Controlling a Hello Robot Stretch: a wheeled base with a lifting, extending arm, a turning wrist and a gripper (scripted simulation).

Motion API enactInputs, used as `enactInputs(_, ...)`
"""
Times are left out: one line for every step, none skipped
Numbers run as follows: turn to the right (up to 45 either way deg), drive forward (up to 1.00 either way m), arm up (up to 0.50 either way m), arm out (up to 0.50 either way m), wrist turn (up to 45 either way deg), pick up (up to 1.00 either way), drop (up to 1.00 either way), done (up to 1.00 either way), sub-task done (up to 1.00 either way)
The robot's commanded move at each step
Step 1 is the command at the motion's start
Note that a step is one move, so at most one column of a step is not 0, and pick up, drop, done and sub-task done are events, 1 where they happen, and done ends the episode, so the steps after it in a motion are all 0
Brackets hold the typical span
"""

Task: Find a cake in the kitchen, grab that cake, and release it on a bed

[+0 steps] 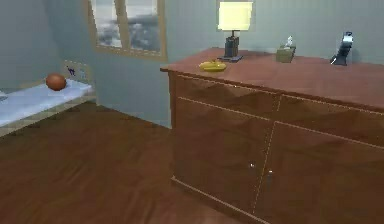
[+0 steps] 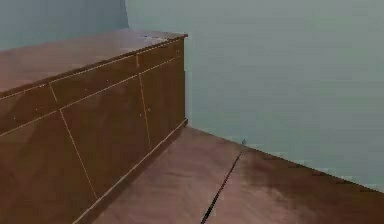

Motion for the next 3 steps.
enactInputs(-45.0,0.0,0.0,0.0,0.0,0.0,0.0,0.0,0.0)
enactInputs(-21.0,0.0,0.0,0.0,0.0,0.0,0.0,0.0,0.0)
enactInputs(0.0,1.0,0.0,0.0,0.0,0.0,0.0,0.0,0.0)
